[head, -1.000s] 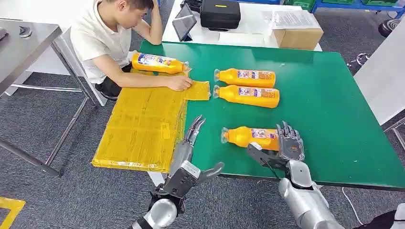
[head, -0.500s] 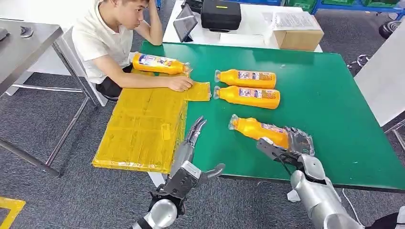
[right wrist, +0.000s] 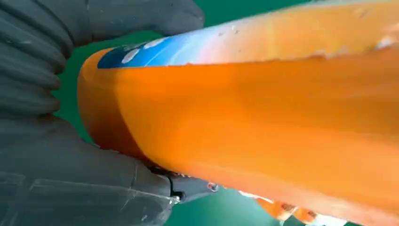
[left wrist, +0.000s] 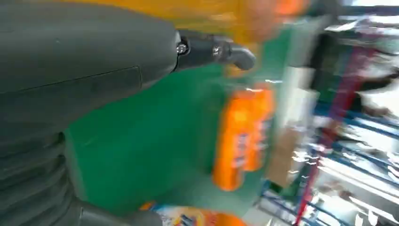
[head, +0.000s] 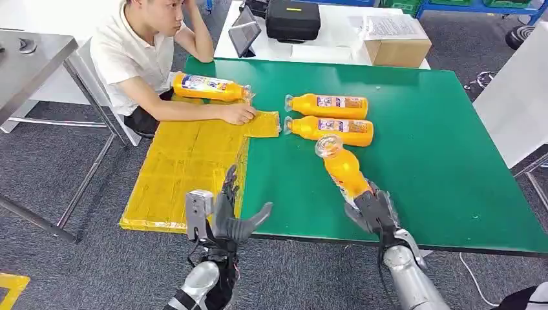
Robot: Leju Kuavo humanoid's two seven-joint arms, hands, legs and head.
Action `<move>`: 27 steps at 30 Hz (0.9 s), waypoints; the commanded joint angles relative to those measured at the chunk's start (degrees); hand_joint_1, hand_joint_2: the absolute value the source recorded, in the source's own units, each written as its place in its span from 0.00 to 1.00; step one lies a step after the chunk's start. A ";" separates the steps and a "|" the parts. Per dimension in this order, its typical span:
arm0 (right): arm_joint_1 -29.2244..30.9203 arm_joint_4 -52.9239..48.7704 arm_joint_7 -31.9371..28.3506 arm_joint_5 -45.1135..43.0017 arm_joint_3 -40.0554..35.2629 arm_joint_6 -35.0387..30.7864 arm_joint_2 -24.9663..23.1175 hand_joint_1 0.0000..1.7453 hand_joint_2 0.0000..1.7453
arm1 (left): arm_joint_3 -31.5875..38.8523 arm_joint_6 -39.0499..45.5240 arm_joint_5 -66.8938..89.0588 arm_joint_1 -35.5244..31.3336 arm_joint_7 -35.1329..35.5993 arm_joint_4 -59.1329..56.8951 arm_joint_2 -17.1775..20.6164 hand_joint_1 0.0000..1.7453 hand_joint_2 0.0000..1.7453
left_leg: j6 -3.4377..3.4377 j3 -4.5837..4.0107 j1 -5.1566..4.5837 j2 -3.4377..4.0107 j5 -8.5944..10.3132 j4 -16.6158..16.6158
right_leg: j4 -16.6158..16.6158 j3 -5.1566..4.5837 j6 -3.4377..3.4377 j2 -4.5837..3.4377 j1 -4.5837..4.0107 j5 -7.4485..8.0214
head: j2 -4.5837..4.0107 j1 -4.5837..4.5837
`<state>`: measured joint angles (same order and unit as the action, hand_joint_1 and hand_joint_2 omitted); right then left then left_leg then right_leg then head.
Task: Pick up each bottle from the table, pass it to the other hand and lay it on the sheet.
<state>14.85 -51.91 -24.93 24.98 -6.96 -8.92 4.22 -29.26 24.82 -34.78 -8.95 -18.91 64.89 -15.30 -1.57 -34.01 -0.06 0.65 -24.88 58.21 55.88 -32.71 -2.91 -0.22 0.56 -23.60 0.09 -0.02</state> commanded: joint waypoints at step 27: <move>1.49 3.82 0.20 -1.37 -33.24 -1.03 -11.93 1.00 1.00 | 0.78 -17.59 -2.78 -5.21 3.44 1.49 3.71 1.00 1.00 | 0.20 -0.94 0.03 -0.31 0.07 0.00 | 0.18 -0.98 0.14 0.31 -0.01 -0.10 | 0.00 -0.04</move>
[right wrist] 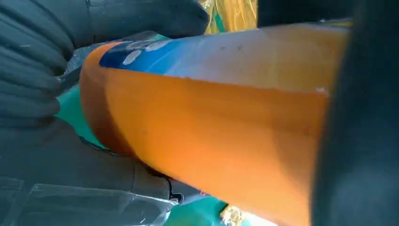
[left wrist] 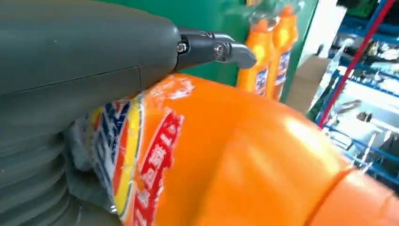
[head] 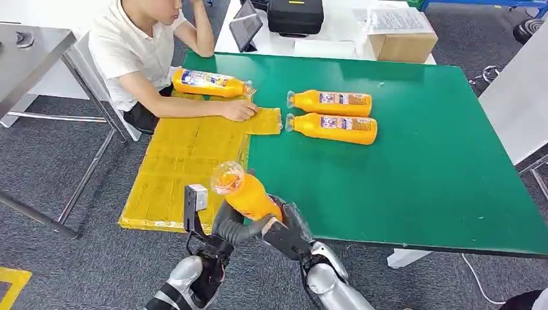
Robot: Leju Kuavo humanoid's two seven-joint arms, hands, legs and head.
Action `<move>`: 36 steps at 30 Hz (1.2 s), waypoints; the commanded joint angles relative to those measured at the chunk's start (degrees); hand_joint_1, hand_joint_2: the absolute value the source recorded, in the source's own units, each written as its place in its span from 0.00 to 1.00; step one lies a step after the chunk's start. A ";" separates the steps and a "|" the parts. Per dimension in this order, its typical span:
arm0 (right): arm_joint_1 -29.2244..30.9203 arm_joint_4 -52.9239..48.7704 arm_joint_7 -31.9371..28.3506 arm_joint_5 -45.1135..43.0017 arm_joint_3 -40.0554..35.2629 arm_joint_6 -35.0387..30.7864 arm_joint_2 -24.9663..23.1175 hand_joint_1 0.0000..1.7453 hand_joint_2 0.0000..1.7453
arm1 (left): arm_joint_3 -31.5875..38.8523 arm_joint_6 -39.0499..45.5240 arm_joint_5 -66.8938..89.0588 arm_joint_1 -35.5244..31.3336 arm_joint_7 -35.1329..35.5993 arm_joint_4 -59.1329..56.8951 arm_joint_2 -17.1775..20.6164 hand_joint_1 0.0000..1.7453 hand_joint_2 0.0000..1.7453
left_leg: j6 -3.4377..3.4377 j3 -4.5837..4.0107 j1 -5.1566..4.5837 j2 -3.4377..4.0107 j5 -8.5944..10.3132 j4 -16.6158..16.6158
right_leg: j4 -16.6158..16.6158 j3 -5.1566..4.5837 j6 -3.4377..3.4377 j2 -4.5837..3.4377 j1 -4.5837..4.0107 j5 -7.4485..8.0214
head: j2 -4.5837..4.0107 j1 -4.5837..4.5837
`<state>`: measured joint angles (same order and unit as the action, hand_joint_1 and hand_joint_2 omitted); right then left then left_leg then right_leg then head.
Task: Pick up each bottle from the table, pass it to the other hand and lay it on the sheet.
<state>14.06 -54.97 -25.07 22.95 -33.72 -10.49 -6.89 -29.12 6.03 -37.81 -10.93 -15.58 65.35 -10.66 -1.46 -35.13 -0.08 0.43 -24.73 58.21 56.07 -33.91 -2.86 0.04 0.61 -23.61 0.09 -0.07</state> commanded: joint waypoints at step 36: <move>-13.59 -23.40 -14.93 -8.37 28.27 -29.51 -10.73 0.00 0.00 | 41.50 33.97 94.64 -12.40 -11.94 -14.08 -7.95 1.00 1.00 | 0.13 0.09 -0.04 -0.20 -0.01 0.02 | 0.09 0.11 0.12 0.09 0.05 -0.10 | 0.00 -0.02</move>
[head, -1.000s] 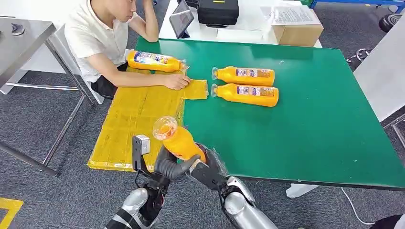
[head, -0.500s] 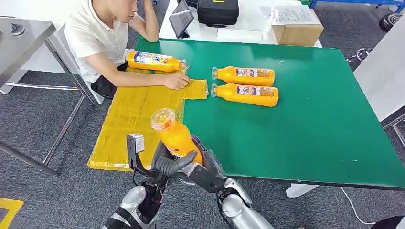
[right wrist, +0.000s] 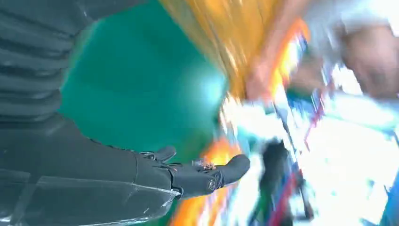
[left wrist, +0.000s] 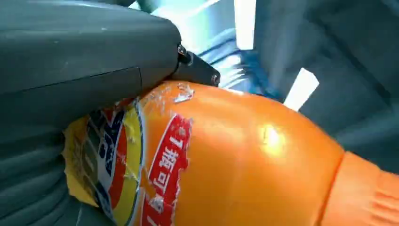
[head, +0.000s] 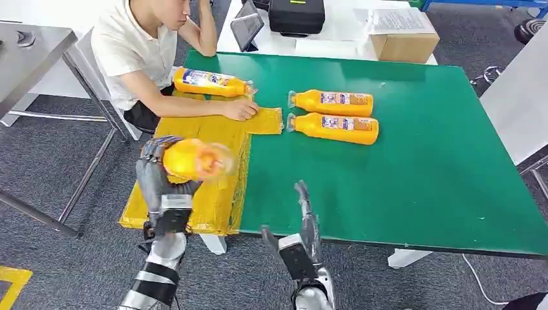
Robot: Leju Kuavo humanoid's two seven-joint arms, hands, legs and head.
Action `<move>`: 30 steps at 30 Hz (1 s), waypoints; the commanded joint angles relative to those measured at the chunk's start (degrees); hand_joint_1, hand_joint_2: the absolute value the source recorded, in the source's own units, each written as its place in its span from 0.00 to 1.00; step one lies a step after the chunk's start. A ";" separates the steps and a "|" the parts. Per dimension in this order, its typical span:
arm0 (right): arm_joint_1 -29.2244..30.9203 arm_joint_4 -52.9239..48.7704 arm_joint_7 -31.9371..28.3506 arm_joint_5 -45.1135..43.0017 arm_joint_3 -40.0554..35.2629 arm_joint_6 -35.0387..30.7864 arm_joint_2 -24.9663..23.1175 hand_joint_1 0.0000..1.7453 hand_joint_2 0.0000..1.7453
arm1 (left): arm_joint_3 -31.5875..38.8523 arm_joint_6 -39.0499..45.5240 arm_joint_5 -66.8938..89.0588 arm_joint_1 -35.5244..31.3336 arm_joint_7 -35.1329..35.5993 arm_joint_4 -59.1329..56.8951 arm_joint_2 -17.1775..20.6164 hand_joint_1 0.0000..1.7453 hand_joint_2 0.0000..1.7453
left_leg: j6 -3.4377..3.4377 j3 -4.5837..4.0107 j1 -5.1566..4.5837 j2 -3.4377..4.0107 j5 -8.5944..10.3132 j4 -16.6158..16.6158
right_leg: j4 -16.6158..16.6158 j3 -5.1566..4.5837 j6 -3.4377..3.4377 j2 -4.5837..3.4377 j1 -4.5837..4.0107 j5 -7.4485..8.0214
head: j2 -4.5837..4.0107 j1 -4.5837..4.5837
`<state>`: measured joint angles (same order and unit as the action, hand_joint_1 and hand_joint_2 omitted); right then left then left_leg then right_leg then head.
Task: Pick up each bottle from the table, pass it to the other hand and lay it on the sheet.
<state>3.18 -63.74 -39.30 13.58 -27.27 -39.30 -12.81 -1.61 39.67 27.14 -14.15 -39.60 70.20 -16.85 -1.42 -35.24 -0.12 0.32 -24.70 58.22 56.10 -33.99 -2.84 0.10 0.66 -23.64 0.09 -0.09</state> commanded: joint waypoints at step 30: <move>-2.34 -9.95 -0.70 -10.11 16.40 5.04 -1.59 0.00 0.00 | -10.09 -42.61 23.08 -25.68 33.58 -41.69 9.81 0.00 1.00 | 0.10 0.13 0.05 0.06 0.13 -0.06 | -0.02 0.14 0.05 -0.04 -0.06 0.05 | 0.00 0.00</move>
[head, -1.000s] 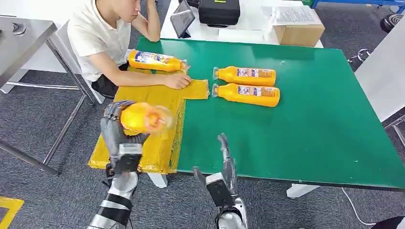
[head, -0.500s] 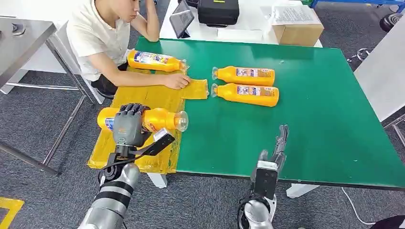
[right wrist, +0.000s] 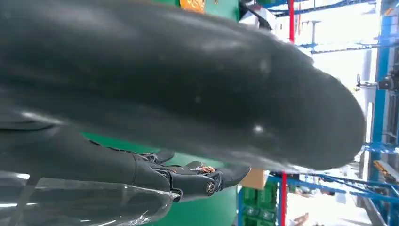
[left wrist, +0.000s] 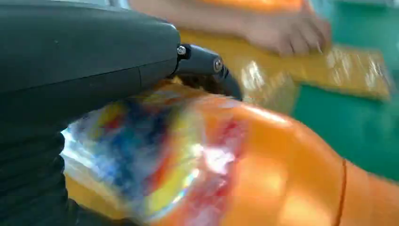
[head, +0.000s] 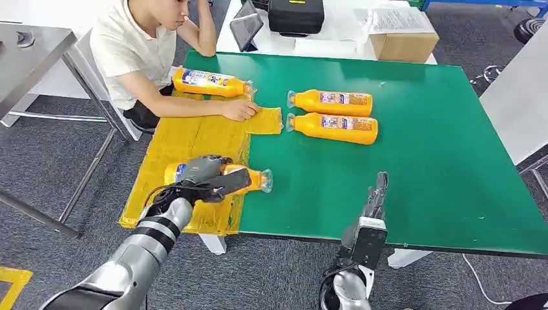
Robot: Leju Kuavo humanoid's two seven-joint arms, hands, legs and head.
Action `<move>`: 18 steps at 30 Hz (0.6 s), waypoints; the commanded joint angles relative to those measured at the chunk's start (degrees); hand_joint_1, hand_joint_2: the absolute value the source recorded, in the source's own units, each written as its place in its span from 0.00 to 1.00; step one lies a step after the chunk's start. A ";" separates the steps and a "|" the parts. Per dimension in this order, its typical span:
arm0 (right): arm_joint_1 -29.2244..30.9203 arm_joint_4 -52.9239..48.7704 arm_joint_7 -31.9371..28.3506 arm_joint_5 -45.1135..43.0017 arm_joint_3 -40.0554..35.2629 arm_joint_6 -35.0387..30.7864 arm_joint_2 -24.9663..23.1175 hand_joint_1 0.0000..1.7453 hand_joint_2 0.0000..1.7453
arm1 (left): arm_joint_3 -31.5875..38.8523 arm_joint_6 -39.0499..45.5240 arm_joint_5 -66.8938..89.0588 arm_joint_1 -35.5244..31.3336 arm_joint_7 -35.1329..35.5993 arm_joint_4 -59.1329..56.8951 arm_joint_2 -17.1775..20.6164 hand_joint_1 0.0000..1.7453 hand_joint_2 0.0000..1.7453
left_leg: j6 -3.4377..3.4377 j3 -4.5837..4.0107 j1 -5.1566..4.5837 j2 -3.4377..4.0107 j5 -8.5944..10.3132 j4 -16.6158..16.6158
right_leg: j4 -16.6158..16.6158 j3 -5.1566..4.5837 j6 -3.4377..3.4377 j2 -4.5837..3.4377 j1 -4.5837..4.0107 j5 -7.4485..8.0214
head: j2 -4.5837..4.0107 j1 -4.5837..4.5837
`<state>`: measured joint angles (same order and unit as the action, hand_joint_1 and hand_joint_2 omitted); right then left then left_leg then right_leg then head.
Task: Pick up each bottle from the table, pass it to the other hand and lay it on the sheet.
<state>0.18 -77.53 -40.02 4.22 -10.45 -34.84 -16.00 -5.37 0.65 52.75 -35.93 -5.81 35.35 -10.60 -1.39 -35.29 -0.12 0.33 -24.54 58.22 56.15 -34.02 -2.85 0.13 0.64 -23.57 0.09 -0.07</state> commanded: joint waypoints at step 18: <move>-1.76 0.34 0.02 0.33 -1.57 -2.79 3.36 0.00 0.00 | -16.20 2.87 -21.32 10.55 -9.01 21.61 1.49 0.00 1.00 | 0.07 0.24 0.02 -0.25 -0.12 -0.02 | -0.03 0.29 0.09 0.14 -0.01 -0.14 | 0.00 -0.02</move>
<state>-0.94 -76.61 -40.02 3.78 -10.38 -35.63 -15.21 -15.08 -4.45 37.78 -33.53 -12.63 38.54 -8.35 -1.39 -35.26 -0.12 0.15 -24.53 58.22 56.14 -33.97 -2.85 0.23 0.65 -23.58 0.09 -0.09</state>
